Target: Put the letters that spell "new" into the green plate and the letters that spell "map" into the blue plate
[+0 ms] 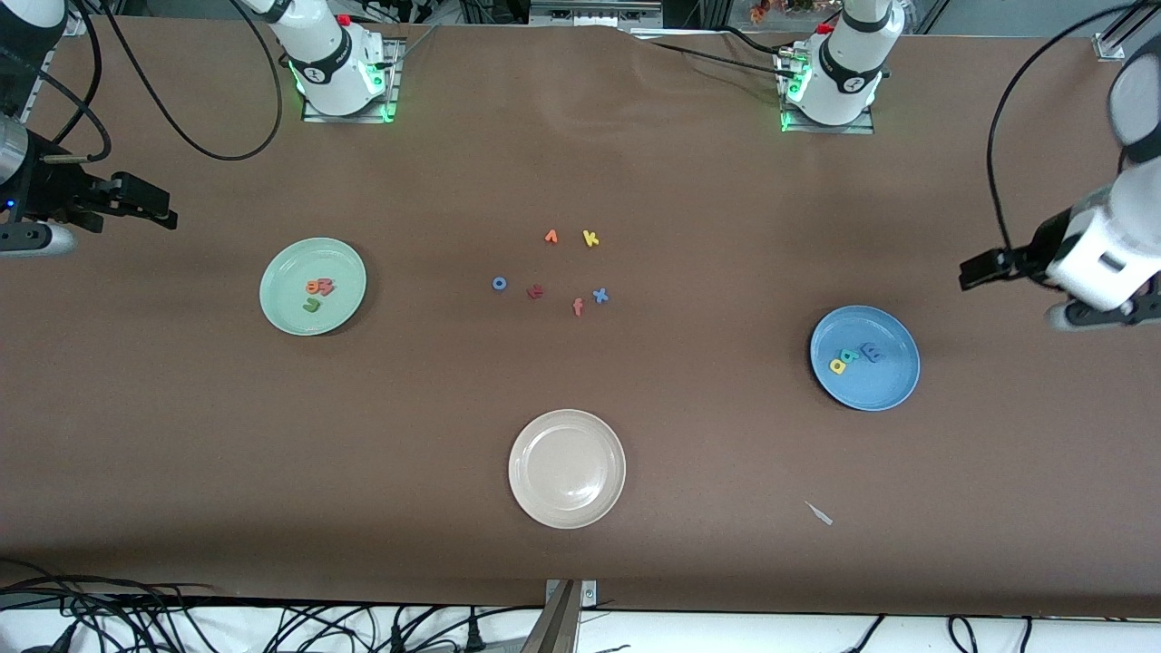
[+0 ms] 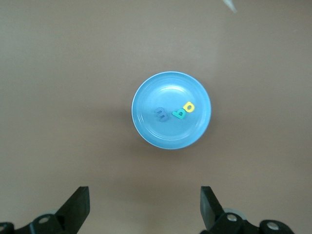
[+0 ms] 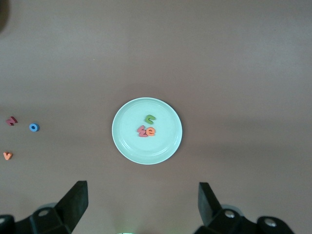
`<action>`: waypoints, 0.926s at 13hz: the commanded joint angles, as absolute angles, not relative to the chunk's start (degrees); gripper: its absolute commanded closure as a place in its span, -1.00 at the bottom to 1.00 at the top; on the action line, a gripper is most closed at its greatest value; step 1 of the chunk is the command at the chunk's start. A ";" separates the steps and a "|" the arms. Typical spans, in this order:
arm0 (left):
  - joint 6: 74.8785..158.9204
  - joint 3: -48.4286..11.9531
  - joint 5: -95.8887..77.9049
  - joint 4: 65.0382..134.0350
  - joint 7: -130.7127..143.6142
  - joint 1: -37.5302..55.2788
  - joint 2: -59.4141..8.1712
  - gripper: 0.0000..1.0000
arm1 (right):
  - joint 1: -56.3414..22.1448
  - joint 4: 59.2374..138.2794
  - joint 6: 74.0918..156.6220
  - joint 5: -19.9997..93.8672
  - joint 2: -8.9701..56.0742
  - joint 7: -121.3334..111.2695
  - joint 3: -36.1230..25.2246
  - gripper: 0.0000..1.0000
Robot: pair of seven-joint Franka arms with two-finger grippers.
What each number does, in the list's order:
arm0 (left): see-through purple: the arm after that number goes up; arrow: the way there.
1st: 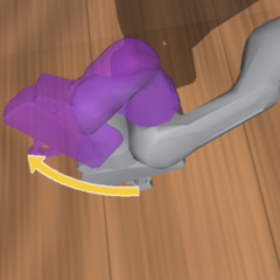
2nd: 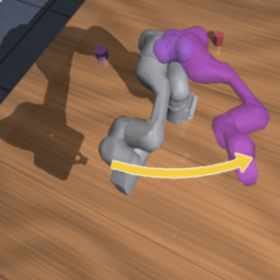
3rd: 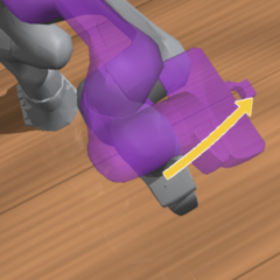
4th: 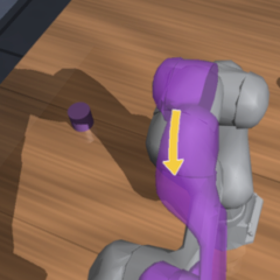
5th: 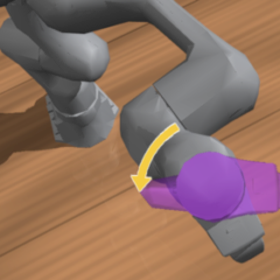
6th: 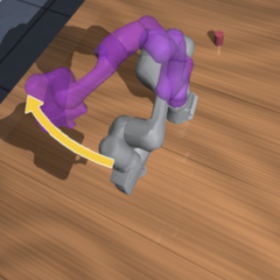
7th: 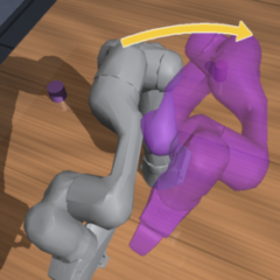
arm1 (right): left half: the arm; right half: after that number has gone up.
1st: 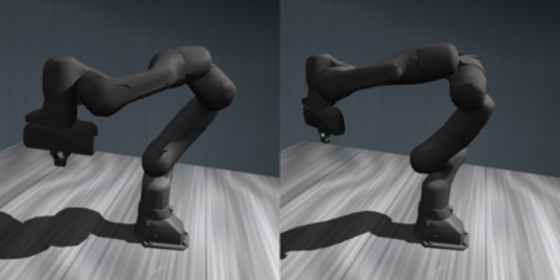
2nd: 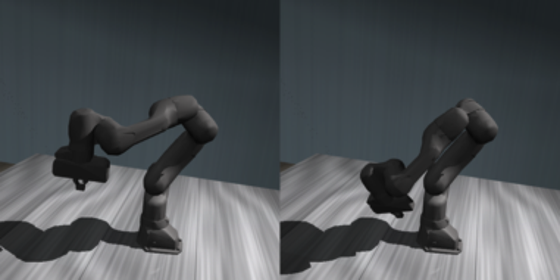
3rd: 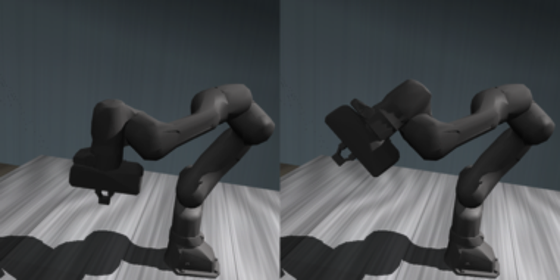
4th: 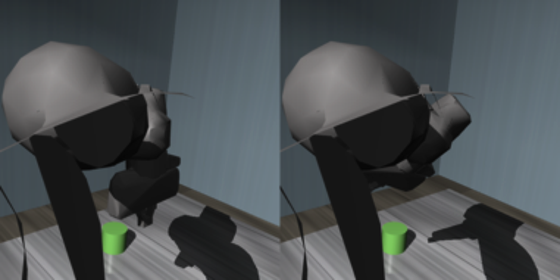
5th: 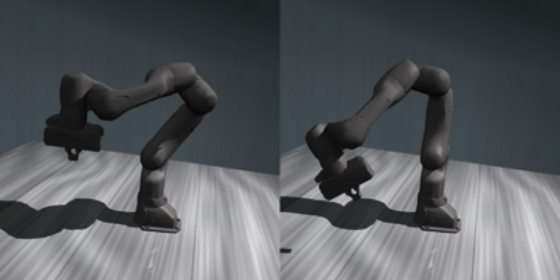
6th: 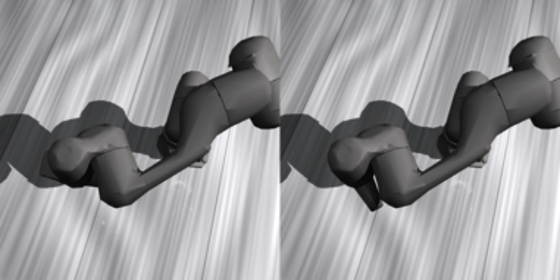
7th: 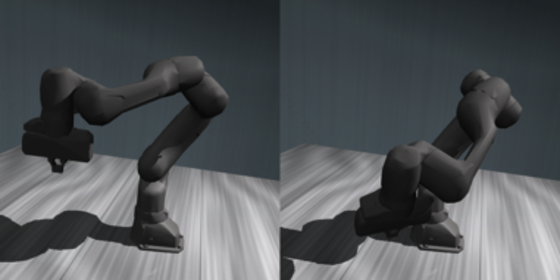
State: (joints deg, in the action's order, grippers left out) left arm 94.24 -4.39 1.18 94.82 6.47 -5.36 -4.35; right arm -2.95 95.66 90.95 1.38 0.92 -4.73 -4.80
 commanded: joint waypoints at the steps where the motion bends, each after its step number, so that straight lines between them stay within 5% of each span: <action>1: 92.12 -3.78 -4.37 94.06 5.10 -4.75 -0.61 -1.00 | -2.99 94.92 89.91 1.14 0.62 -4.40 -4.83 -1.00; 12: 89.21 -4.31 -1.76 92.37 4.13 -5.01 -2.29 -1.00 | -2.99 94.83 90.27 1.14 0.88 -4.66 -4.83 -1.00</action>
State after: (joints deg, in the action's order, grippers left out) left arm 90.48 -4.41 -2.86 94.01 5.50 -5.22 -1.82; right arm -2.95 95.66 90.99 1.38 0.92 -4.73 -4.80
